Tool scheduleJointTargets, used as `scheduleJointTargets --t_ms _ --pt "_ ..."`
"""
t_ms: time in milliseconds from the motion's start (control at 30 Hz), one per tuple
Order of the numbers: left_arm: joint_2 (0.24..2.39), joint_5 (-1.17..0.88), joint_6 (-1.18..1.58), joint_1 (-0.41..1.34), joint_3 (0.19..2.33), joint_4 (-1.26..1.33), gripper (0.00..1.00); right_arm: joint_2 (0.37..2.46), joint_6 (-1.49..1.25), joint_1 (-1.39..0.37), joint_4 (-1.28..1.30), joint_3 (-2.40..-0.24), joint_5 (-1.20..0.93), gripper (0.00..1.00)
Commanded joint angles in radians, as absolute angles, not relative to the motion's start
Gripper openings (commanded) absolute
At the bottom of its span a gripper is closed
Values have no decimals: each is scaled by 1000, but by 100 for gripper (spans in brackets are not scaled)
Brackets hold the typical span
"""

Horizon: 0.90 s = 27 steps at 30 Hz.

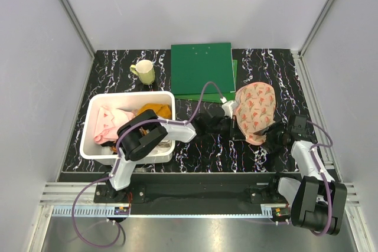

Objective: Place the bra in the laundry bag and zip it closed

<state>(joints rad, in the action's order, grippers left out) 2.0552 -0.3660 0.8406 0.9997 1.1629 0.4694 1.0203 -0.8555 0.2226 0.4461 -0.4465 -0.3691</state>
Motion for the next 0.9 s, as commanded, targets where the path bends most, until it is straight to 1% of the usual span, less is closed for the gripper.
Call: scheduleJointTargets --t_ms 0,100,133,167,200,300,333,433,600,700,733,767,800,833,867 --pt "2019 -356 862 1023 1193 558 0 1019 -920 221 431 -399 -416 59" --pt "2003 -344 862 1023 1178 560 0 1009 -908 221 430 -394 -342 51" --pt "1987 -330 858 1022 1158 552 0 1017 -894 221 430 -402 -322 45" --pt "1977 -312 853 1020 1151 536 0 1025 -882 222 434 -409 -305 28" --pt "1970 -272 841 1009 1143 513 0 1035 -862 222 437 -432 -286 17" --pt "1944 -223 831 962 1124 420 0 1089 -827 229 446 -477 -256 1" --pt "1936 -216 828 950 1109 410 0 1109 -818 232 446 -486 -247 0" --pt "1942 -222 796 902 1118 364 0 1140 -763 236 448 -521 -212 0" --pt "1957 -259 726 888 1155 322 0 1202 -658 236 448 -587 -167 0" --pt "1959 -294 736 899 1144 363 0 1284 -620 236 445 -642 -160 0" --pt "1956 -298 739 903 1138 376 0 1299 -614 238 445 -658 -150 2" --pt "1957 -299 742 911 1141 380 0 1316 -608 238 451 -673 -143 11" --pt "1962 -305 749 928 1152 387 0 1337 -601 238 460 -701 -135 23" --pt "1968 -310 752 936 1161 393 0 1342 -600 238 466 -710 -147 37" --pt "1973 -310 756 942 1172 394 0 1342 -601 238 480 -716 -170 54"
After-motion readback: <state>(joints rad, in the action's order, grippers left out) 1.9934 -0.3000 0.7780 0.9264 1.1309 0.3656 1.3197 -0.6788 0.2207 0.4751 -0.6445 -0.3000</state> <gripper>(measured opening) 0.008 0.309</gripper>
